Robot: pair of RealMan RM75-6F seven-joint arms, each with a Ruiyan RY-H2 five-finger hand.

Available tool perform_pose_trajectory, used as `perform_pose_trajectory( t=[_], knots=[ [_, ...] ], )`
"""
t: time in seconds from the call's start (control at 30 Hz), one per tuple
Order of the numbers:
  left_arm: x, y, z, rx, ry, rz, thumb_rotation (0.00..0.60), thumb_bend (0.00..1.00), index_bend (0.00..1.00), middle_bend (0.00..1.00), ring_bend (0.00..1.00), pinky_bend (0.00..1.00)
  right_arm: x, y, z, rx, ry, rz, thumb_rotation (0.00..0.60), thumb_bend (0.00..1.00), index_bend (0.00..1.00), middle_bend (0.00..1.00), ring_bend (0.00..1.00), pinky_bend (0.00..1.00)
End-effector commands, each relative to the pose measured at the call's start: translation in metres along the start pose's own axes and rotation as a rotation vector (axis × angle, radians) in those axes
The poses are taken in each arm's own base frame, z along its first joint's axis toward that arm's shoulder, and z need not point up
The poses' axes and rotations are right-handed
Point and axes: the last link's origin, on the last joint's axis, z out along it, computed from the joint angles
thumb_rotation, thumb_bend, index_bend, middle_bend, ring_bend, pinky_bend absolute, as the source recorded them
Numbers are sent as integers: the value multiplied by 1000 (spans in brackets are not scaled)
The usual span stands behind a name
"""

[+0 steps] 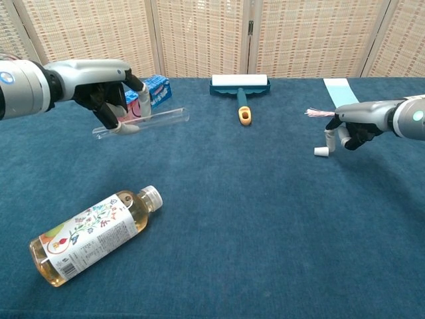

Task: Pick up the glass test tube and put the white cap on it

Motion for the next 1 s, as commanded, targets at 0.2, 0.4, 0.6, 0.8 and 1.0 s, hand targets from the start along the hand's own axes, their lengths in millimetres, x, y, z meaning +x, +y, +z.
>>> perform_pose_trajectory(
  t=[0.2, 0.4, 0.6, 0.8, 1.0],
  knots=[
    [-1, 0, -1, -3, -3, 0, 600, 367, 666, 1000, 1000, 1000, 10, -10, -1, 24, 31, 0, 600, 1000, 395, 1000, 1000, 1000],
    [-2, -2, -1, 1, -4, 0, 600, 367, 666, 1000, 1000, 1000, 15, -14, -3, 34, 40, -10, 600, 1000, 395, 1000, 1000, 1000],
    [-2, -5, -2, 5, -5, -1, 600, 367, 666, 1000, 1000, 1000, 31, -10, -19, 38, 89, 18, 600, 1000, 395, 1000, 1000, 1000],
    [-2, -4, -3, 0, -4, 1, 600, 366, 665, 1000, 1000, 1000, 50, -6, -41, 50, 160, 49, 600, 653, 395, 1000, 1000, 1000],
    [-3, -3, -4, -3, -5, 2, 600, 366, 665, 1000, 1000, 1000, 49, 0, -46, 35, 186, 42, 600, 55, 387, 1000, 1000, 1000]
  ],
)
